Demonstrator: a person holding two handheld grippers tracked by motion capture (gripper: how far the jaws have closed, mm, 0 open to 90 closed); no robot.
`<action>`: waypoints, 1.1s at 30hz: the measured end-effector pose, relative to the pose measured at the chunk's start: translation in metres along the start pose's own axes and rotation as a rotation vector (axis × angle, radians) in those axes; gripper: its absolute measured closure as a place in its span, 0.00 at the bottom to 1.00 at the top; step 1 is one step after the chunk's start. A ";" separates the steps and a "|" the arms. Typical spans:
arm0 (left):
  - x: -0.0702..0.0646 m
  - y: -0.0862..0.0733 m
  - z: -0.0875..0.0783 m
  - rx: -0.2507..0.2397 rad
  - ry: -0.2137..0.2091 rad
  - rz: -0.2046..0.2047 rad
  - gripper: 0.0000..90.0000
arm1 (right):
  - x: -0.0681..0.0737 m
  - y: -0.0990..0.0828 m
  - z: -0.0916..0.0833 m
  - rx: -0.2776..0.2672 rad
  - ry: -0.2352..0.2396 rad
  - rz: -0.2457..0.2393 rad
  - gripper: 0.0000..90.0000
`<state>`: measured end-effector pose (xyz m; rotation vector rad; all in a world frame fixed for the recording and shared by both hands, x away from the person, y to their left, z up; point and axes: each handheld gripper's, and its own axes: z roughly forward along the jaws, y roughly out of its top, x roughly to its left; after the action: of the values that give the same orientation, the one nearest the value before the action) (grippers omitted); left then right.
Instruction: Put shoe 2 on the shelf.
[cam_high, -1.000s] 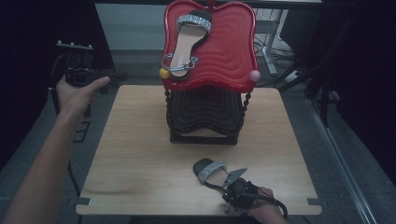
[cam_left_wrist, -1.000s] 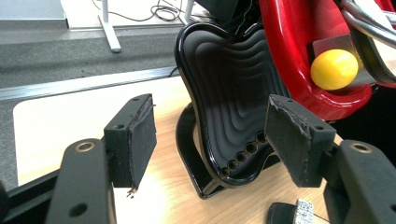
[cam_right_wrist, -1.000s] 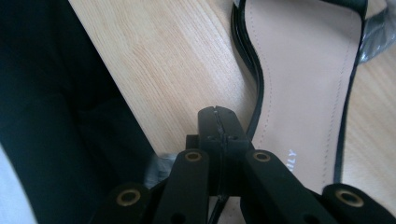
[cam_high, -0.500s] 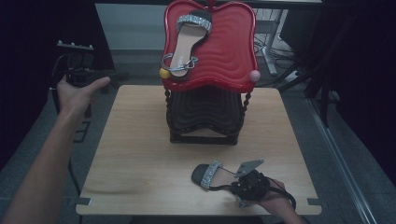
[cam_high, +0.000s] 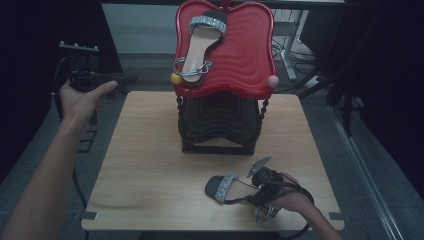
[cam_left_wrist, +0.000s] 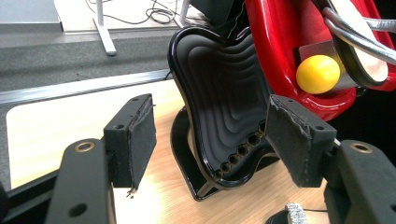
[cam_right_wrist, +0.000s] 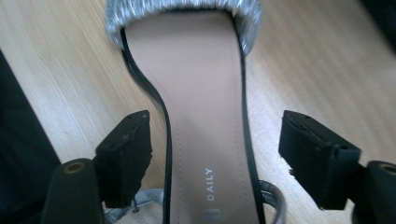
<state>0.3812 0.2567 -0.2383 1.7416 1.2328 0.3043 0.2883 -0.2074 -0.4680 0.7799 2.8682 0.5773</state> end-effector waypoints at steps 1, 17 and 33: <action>0.000 0.000 0.001 0.003 0.000 0.003 0.38 | 0.001 -0.002 0.009 0.042 0.010 -0.024 0.25; 0.001 -0.001 0.007 0.015 0.003 0.004 0.38 | -0.001 0.004 0.037 0.214 0.027 -0.062 0.47; 0.004 -0.002 0.001 0.010 0.013 -0.003 0.38 | -0.056 -0.056 -0.023 -0.085 0.255 0.300 0.47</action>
<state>0.3827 0.2589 -0.2414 1.7490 1.2485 0.3086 0.3060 -0.2881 -0.4685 1.2153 2.9422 0.8874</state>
